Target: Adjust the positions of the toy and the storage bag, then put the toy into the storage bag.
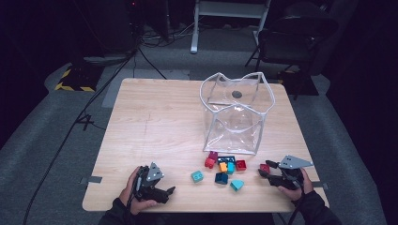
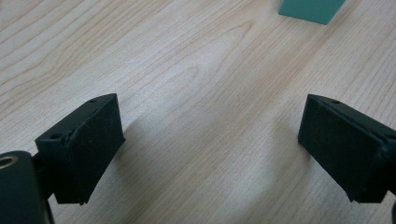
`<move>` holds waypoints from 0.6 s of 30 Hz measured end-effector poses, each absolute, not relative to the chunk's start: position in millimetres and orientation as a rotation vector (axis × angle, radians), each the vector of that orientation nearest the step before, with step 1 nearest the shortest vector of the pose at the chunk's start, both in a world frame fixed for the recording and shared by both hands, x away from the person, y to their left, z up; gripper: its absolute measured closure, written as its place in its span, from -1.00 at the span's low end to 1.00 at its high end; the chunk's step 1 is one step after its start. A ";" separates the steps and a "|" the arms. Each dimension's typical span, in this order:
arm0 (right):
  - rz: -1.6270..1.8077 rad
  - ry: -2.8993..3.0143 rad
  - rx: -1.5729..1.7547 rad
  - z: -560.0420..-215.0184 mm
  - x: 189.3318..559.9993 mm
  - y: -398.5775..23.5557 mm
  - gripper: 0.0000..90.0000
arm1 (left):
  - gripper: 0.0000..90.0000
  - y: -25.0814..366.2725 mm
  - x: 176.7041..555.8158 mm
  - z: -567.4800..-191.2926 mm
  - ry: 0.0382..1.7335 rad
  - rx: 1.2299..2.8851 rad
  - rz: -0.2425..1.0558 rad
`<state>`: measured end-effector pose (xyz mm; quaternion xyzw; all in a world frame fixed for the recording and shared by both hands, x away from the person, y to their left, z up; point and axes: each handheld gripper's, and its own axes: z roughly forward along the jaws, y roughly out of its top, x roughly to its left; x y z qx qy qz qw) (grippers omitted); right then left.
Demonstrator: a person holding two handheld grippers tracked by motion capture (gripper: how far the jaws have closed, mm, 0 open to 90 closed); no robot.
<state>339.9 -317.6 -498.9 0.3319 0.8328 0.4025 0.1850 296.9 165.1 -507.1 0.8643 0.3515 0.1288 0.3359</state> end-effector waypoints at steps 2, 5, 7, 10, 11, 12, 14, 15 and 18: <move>1.138 2.334 0.945 -498.4 340.8 -319.8 0.07 | -0.84 165.0 296.8 -507.1 0.919 2.253 0.334; 1.141 2.321 0.961 -497.7 341.5 -322.6 0.07 | -0.84 165.0 296.8 -507.1 0.919 2.253 0.334; 1.142 2.305 0.969 -496.8 342.1 -325.6 0.07 | -0.84 165.0 296.8 -507.2 0.918 2.252 0.336; 1.145 2.294 0.982 -495.9 342.1 -328.2 0.07 | -0.84 165.0 296.7 -507.2 0.919 2.251 0.335; 1.145 2.294 0.982 -495.9 342.1 -328.2 0.07 | -0.84 165.0 296.7 -507.2 0.919 2.251 0.335; 1.148 2.292 0.986 -495.9 342.1 -328.8 0.07 | -0.84 165.0 296.7 -507.2 0.919 2.251 0.335; 1.151 2.282 0.987 -494.8 341.6 -330.1 0.08 | -0.84 165.0 296.8 -507.1 0.919 2.253 0.335; 1.151 2.282 0.987 -494.8 341.6 -330.1 0.08 | -0.84 165.0 296.8 -507.1 0.919 2.253 0.335; 1.180 2.258 0.991 -489.0 342.0 -332.8 0.07 | -0.84 165.1 296.9 -507.1 0.919 2.253 0.334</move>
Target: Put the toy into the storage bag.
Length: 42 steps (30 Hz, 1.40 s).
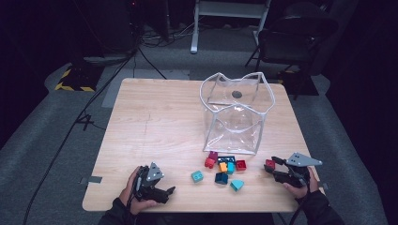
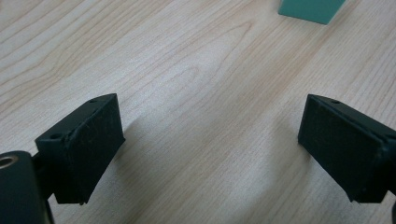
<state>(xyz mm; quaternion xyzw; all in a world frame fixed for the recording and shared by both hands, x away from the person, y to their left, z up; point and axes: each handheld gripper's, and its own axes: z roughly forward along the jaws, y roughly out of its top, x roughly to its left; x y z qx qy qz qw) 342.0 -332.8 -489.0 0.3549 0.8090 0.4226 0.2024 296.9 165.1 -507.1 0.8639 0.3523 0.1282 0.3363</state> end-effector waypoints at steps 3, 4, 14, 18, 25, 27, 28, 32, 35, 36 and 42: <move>1.187 2.245 0.988 -485.0 343.0 -334.0 0.07 | -0.84 165.2 297.0 -507.1 0.916 2.254 0.337; 1.192 2.238 0.983 -483.8 343.5 -334.6 0.08 | -0.84 165.2 297.0 -507.1 0.917 2.254 0.336; 1.248 2.172 0.968 -463.4 348.1 -339.3 0.08 | -0.85 165.1 297.0 -507.2 0.917 2.253 0.335; 1.261 2.151 0.951 -454.7 349.4 -338.7 0.07 | -0.85 165.0 296.9 -507.2 0.920 2.252 0.339; 1.279 2.128 0.936 -443.1 352.6 -339.4 0.08 | -0.85 165.1 296.9 -507.1 0.918 2.254 0.340; 1.274 2.122 0.932 -439.5 354.9 -338.9 0.07 | -0.85 165.2 297.0 -507.1 0.918 2.254 0.341; 1.273 2.115 0.929 -435.0 356.3 -338.2 0.08 | -0.85 165.1 297.0 -507.1 0.918 2.254 0.340; 1.290 2.089 0.914 -422.9 356.8 -339.0 0.08 | -0.85 165.1 297.0 -507.1 0.918 2.254 0.341; 1.295 2.076 0.909 -416.1 357.4 -339.8 0.08 | -0.85 165.2 297.0 -507.0 0.918 2.255 0.341; 1.300 2.070 0.906 -412.6 358.0 -340.0 0.08 | -0.85 165.2 297.0 -507.0 0.918 2.255 0.340; 1.328 2.022 0.887 -386.7 360.7 -340.2 0.08 | -0.85 165.1 297.2 -507.2 0.917 2.254 0.340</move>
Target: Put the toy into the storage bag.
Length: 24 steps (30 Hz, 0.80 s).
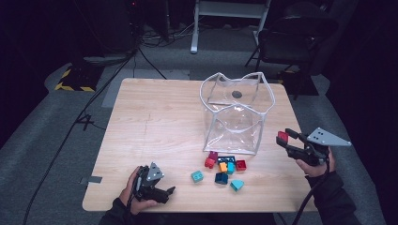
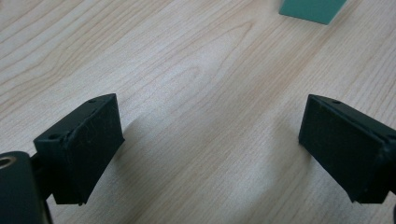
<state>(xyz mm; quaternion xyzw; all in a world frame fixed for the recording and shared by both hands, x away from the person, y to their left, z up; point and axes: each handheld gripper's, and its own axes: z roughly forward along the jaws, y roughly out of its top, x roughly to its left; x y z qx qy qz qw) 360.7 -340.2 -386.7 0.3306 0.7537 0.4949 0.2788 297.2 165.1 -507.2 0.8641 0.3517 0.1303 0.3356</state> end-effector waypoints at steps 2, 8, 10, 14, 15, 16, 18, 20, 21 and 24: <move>1.337 2.013 0.884 -382.9 361.3 -340.5 0.08 | -0.85 165.1 297.2 -507.2 0.918 2.254 0.340; 1.373 1.964 0.867 -355.9 366.9 -337.4 0.08 | -0.86 165.1 297.4 -507.2 0.917 2.255 0.340; 1.378 1.961 0.866 -352.5 367.8 -336.4 0.08 | -0.86 165.1 297.4 -507.2 0.917 2.254 0.340; 1.393 1.938 0.851 -337.0 372.4 -330.3 0.08 | -0.86 165.1 297.4 -507.2 0.916 2.255 0.340; 1.394 1.935 0.845 -334.4 373.1 -329.0 0.08 | -0.86 165.1 297.3 -507.2 0.917 2.254 0.340; 1.394 1.935 0.845 -334.4 373.1 -329.0 0.08 | -0.86 165.1 297.3 -507.2 0.917 2.254 0.340; 1.394 1.928 0.832 -327.2 374.8 -325.0 0.08 | -0.86 165.0 297.3 -507.2 0.917 2.254 0.338; 1.393 1.926 0.828 -323.6 376.1 -322.3 0.08 | -0.86 165.1 297.4 -507.2 0.917 2.254 0.339; 1.393 1.926 0.828 -323.6 376.1 -322.3 0.08 | -0.86 165.1 297.4 -507.2 0.917 2.254 0.339; 1.396 1.923 0.819 -318.1 379.0 -317.5 0.08 | -0.86 165.0 297.4 -507.2 0.917 2.254 0.338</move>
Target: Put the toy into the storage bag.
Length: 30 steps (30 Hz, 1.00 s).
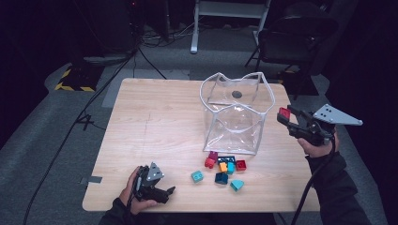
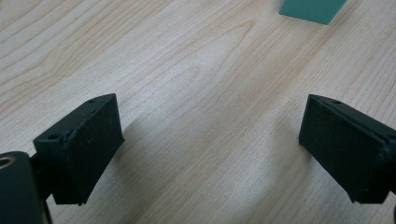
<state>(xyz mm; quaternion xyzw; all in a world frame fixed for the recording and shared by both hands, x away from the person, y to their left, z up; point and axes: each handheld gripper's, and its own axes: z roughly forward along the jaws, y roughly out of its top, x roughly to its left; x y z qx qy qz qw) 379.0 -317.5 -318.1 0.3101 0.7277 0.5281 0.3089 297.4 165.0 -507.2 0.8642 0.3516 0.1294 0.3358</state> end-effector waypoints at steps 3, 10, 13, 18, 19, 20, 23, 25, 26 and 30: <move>1.394 1.918 0.818 -315.4 380.7 -315.4 0.08 | -0.86 165.0 297.3 -507.2 0.918 2.254 0.337; 1.390 1.924 0.803 -305.9 390.5 -300.5 0.08 | -0.86 165.1 297.4 -507.2 0.917 2.254 0.338; 1.389 1.933 0.800 -304.9 394.8 -292.6 0.08 | -0.86 165.1 297.4 -507.2 0.917 2.254 0.338; 1.363 1.967 0.790 -306.2 403.8 -276.2 0.08 | -0.86 165.0 297.4 -507.2 0.917 2.254 0.337; 1.363 1.967 0.790 -306.2 403.8 -276.2 0.08 | -0.86 165.0 297.4 -507.2 0.917 2.254 0.337; 1.352 1.977 0.785 -307.1 407.2 -270.3 0.07 | -0.86 165.0 297.3 -507.2 0.918 2.253 0.337; 1.349 1.985 0.791 -308.6 410.5 -265.5 0.07 | -0.86 165.0 297.4 -507.2 0.918 2.254 0.339; 1.344 1.993 0.796 -310.2 413.7 -261.5 0.07 | -0.86 165.1 297.4 -507.2 0.917 2.254 0.339; 1.340 2.000 0.802 -311.8 416.2 -258.2 0.07 | -0.86 165.0 297.3 -507.3 0.917 2.253 0.338; 1.324 2.013 0.821 -314.5 421.6 -253.9 0.07 | -0.86 165.1 297.4 -507.2 0.917 2.254 0.340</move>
